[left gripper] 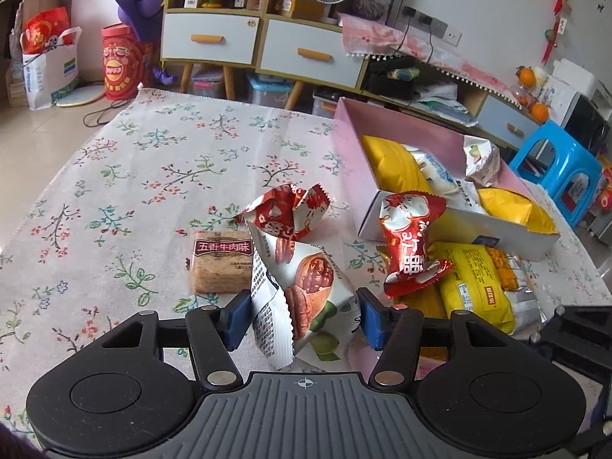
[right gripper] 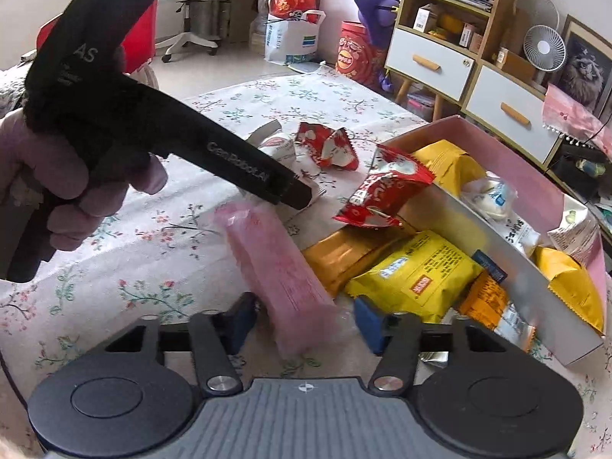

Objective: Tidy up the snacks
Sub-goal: 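Close the right tool on the pink wrapped bar while the left tool grasps the white nut-print bag, then carry the pink bar and nut-print bag over the tray box and open both tools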

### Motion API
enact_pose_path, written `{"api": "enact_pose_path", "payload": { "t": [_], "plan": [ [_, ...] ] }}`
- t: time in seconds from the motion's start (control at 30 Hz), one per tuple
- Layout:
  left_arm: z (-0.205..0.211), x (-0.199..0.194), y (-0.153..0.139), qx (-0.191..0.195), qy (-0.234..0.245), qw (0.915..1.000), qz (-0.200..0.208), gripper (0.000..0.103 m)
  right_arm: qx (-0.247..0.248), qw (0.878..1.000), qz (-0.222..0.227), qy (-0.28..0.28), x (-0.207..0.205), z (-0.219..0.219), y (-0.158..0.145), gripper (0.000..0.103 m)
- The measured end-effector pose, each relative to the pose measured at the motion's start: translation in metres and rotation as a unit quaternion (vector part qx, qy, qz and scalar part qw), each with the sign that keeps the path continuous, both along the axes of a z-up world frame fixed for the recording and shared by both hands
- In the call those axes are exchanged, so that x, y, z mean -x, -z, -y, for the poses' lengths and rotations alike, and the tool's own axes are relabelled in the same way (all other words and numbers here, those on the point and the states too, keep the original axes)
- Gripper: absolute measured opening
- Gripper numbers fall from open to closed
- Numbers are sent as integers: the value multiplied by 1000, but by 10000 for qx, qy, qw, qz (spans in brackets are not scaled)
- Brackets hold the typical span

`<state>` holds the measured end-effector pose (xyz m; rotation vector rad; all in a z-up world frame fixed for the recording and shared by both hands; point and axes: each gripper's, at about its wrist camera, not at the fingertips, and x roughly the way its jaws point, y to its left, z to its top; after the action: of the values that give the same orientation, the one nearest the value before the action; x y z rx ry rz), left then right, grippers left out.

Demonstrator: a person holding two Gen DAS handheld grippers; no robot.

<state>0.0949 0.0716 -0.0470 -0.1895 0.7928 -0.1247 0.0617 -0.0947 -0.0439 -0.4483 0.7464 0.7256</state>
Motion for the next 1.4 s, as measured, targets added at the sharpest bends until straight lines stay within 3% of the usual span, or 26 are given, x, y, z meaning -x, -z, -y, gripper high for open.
{"api": "enact_pose_path", "payload": {
  "t": [0.13, 0.37, 0.5, 0.6, 0.63, 1.0, 1.4],
  "plan": [
    [-3, 0, -3, -26, -53, 9999, -101, 54, 15, 9999, -103, -128, 5, -3, -2, 38],
    [-5, 3, -7, -175, -178, 9994, -240, 53, -15, 9997, -110, -228, 4, -14, -5, 45],
    [0, 5, -13, -276, -208, 9991, -226, 53, -127, 9995, -181, -226, -2, -19, -4, 44],
    [4, 6, -16, -342, -221, 9989, -252, 53, -95, 9995, -227, -178, -4, -23, 2, 33],
    [4, 6, -16, -364, -236, 9987, -265, 53, -191, 9994, -243, -160, -4, -23, 2, 23],
    [6, 13, -25, -335, -318, 9987, -215, 53, -556, 9973, -397, 272, -9, -5, -18, 21],
    [17, 9, -53, -120, -394, 9991, 70, 53, -812, 9924, -29, 922, -21, 30, -55, 21]
  ]
}}
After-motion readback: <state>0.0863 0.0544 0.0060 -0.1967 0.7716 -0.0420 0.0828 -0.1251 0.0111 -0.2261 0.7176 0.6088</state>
